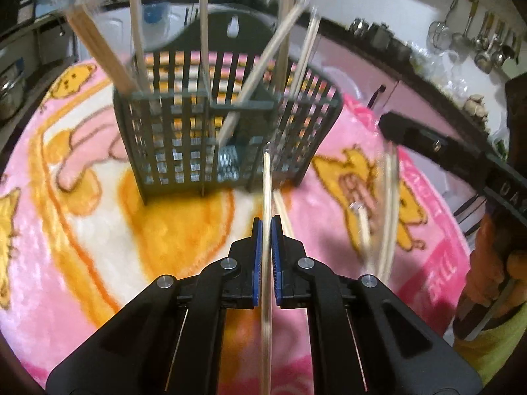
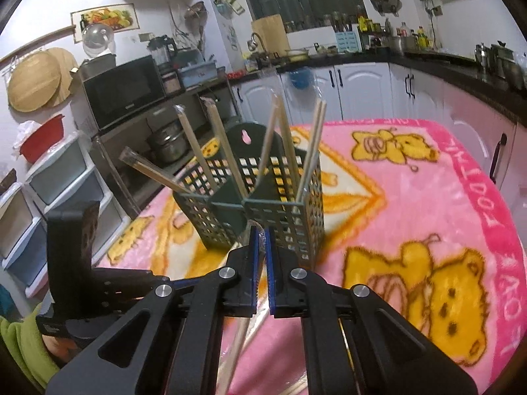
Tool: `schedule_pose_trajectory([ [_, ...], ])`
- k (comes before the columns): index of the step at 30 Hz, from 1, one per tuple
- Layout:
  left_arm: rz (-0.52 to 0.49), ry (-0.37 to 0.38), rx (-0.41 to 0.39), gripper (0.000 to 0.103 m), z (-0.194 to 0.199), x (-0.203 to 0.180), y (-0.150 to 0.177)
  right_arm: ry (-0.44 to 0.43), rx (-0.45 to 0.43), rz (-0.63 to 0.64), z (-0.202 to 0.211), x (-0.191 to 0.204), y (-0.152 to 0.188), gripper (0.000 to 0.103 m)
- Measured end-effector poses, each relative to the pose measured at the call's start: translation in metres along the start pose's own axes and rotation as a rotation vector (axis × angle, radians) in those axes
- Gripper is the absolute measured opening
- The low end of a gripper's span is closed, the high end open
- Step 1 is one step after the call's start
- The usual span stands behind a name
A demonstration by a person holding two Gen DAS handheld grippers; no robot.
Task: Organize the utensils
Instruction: 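Lift both held chopsticks and carry them above the green caddy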
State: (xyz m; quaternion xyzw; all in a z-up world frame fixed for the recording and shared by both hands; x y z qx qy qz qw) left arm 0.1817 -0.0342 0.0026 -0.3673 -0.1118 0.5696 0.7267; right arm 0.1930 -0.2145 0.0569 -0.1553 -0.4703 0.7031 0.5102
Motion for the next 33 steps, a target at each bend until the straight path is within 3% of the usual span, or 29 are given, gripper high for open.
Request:
schedule_pose_trajectory([
  [13, 0.017, -0.017, -0.201, 0.003, 0.051, -0.003, -0.044, -0.026, -0.092, 0.048, 0.029, 0.024, -0.024, 0.004],
  [33, 0.03, -0.059, -0.37, 0.003, 0.086, -0.005, -0.092, -0.055, -0.192, 0.102, 0.049, 0.045, -0.061, 0.004],
])
Point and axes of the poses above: each gripper's, at about its wrist camera, not at the fingertips, and z roughly against the way its jaws point, x to its left, y to its underside, the point moved 1 cm from there along -z, roughly the way its jaws point
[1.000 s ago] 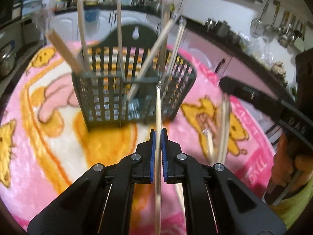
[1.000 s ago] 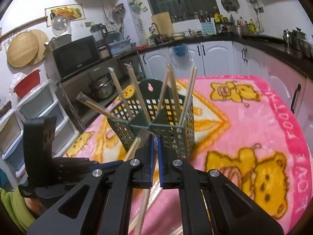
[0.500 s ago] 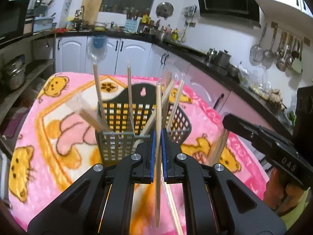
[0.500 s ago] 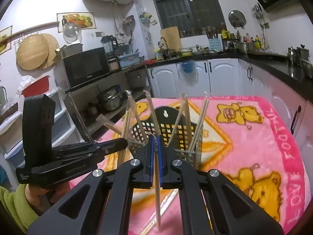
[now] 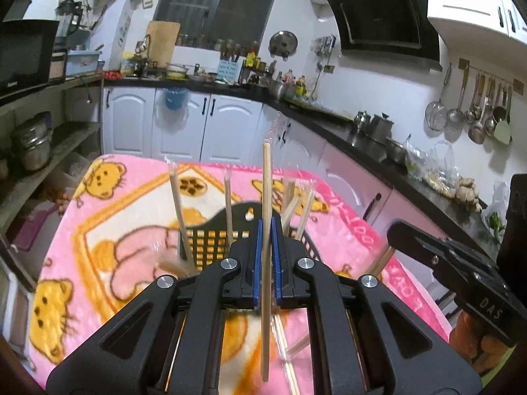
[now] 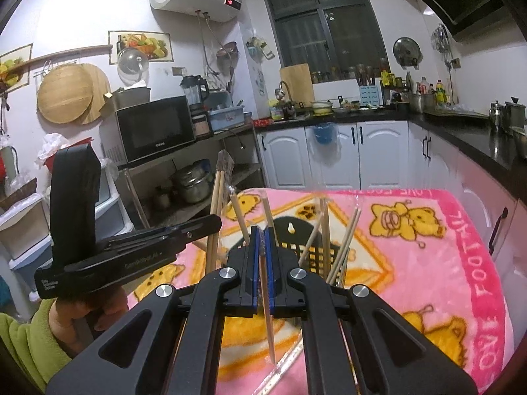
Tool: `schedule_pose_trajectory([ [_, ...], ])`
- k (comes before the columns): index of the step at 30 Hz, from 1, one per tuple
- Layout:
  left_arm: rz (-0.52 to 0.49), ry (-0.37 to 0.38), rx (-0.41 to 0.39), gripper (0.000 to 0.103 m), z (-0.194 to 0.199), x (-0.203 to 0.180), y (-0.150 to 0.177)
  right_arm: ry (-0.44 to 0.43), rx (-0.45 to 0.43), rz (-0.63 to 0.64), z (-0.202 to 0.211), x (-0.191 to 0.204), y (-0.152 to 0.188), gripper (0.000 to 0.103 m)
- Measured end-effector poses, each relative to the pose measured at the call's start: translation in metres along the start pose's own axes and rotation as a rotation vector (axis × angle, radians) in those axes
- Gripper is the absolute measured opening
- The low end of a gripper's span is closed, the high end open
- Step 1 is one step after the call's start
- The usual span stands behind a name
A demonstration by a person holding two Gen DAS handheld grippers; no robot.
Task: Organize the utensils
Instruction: 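Lift both held chopsticks and carry them above the green caddy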
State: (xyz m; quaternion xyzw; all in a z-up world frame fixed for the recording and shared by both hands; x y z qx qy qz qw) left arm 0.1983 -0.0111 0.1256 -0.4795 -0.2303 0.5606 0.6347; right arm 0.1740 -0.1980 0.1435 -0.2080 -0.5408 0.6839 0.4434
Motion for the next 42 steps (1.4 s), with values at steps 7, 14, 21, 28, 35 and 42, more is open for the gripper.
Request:
schedule_pose_trajectory([
  [7, 0.013, -0.016, -0.055, 0.003, 0.001, 0.001, -0.02, -0.008, -0.03, 0.005, 0.001, 0.002, -0.012, 0.004],
  [14, 0.03, -0.038, -0.115, 0.003, 0.0, 0.001, -0.04, -0.009, -0.066, 0.008, 0.001, 0.003, -0.028, 0.004],
  [21, 0.042, -0.066, -0.167, 0.003, -0.006, 0.002, -0.054, -0.012, -0.1, 0.02, 0.002, 0.005, -0.042, 0.004],
  [28, 0.069, -0.081, -0.2, 0.003, -0.013, 0.004, -0.065, -0.001, -0.149, 0.02, 0.004, 0.003, -0.062, 0.004],
  [35, 0.092, -0.101, -0.209, 0.003, -0.029, 0.006, -0.067, 0.041, -0.202, 0.019, 0.008, -0.008, -0.079, 0.004],
  [42, 0.096, -0.121, -0.22, 0.003, -0.05, 0.004, -0.061, 0.097, -0.211, 0.039, 0.003, -0.017, -0.08, 0.004],
])
Point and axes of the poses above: each gripper's, at about its wrist camera, not at the fingertips, and z roughly against the way its jaws point, x to its left, y to its underside, the point moved 1 cm from there along -z, roughly the way its jaws point
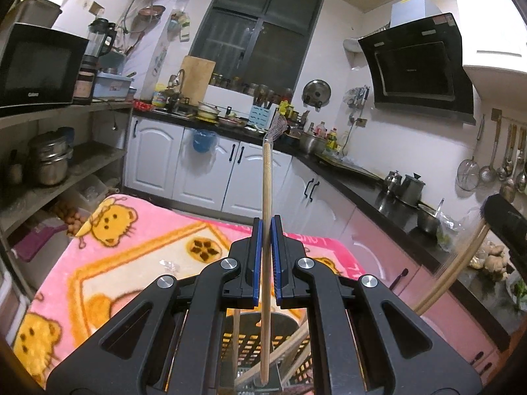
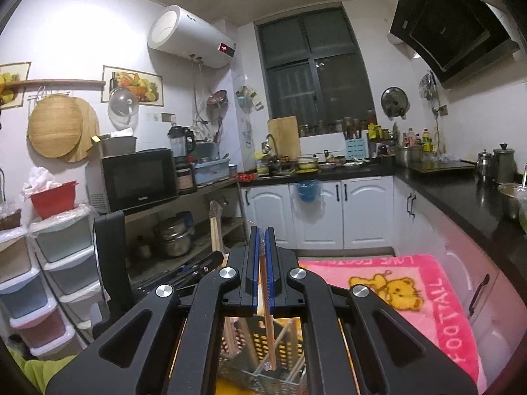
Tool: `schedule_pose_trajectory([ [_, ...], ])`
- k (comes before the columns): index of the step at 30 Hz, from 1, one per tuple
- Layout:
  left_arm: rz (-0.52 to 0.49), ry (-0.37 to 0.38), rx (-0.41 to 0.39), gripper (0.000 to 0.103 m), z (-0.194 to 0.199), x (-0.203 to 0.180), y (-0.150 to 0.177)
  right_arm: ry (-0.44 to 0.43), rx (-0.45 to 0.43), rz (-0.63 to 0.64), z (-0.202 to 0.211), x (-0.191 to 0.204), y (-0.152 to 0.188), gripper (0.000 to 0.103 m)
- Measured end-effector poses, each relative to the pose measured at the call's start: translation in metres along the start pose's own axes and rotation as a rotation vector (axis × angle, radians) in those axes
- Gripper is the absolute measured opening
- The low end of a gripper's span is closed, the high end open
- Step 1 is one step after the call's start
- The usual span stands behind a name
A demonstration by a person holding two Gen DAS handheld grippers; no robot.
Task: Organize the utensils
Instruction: 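Lift both held chopsticks and carry them above the green caddy, then lower the chopsticks into the caddy and open both grippers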
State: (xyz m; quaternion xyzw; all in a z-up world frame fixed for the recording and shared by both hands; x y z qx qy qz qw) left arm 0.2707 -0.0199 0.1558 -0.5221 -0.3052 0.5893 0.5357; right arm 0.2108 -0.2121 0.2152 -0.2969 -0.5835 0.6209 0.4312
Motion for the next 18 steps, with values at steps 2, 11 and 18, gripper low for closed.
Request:
schedule_pose_trajectory([
  [2, -0.008, -0.006, -0.01, 0.003, -0.004, -0.002, 0.004, 0.005, 0.006, -0.006, -0.003, -0.003, 0.004, 0.004],
  [11, -0.051, -0.024, -0.022, 0.003, -0.023, -0.005, 0.025, 0.016, 0.042, -0.056, -0.019, -0.021, 0.026, 0.004],
  [18, -0.055, -0.024, -0.003, 0.003, -0.033, -0.004, 0.037, 0.007, 0.045, -0.088, -0.026, -0.025, 0.031, 0.004],
])
Point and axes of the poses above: each gripper's, at about its wrist camera, not at the fingertips, and z roughly against the way its jaws point, x to its left, y to its underside, the point moved 1 cm from there along -z, roughly the way its jaws point
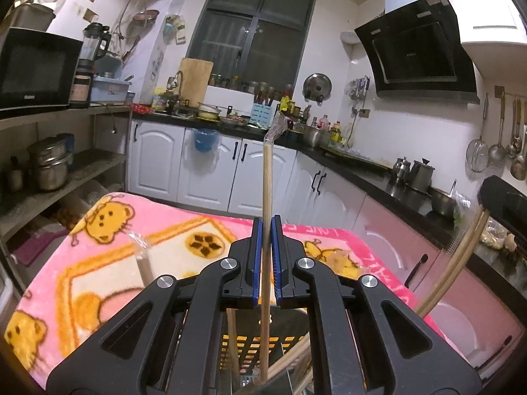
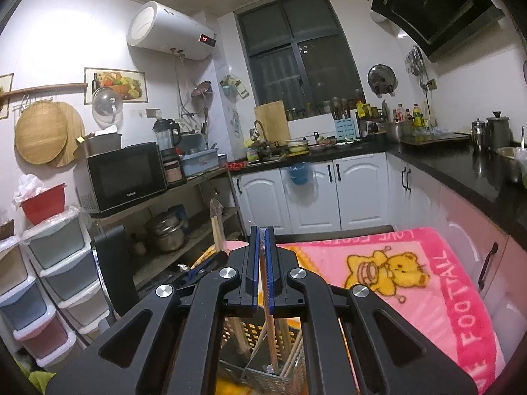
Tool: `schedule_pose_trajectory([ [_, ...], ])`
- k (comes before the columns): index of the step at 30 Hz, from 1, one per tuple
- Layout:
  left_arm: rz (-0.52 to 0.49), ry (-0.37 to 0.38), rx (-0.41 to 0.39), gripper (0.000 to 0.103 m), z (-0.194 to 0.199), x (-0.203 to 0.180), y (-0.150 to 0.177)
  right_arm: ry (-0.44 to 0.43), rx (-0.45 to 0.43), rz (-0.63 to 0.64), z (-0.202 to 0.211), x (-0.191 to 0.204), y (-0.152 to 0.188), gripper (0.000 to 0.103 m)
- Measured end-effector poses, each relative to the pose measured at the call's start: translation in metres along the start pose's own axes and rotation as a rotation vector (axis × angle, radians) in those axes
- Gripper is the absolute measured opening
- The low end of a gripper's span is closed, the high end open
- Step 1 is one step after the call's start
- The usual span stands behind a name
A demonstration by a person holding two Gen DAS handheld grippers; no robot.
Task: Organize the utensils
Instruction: 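Lower the chopsticks into the caddy and open both grippers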
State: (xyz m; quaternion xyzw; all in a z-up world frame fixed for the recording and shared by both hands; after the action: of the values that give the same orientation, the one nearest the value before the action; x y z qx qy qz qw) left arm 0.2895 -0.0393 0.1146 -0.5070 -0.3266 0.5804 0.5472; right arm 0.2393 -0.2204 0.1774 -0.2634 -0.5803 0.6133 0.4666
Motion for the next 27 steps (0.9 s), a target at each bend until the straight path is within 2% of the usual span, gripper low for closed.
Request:
schedule_pose_trajectory([
  [8, -0.002, 0.027, 0.028, 0.003, -0.006, 0.0, 0.01, 0.022, 0.015, -0.035, -0.012, -0.011, 0.015, 0.004],
  [19, -0.003, 0.024, 0.083, 0.003, -0.007, 0.003, 0.02, 0.023, 0.026, -0.075, -0.015, -0.018, 0.028, 0.004],
  [27, 0.004, 0.019, 0.096, 0.012, -0.004, 0.009, 0.024, 0.041, 0.052, -0.105, -0.012, -0.026, 0.036, 0.005],
])
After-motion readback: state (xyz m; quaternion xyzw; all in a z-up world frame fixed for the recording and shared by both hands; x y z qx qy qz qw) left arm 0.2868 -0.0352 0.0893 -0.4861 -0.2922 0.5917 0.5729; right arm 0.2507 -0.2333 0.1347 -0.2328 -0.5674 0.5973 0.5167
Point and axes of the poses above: each gripper's, at about its wrist camera, not at the fingertips, and z roughly against the way its jaws point, x to its left, y to its underside, the point moved 1 cm from there along -z, roughly the way its jaws point
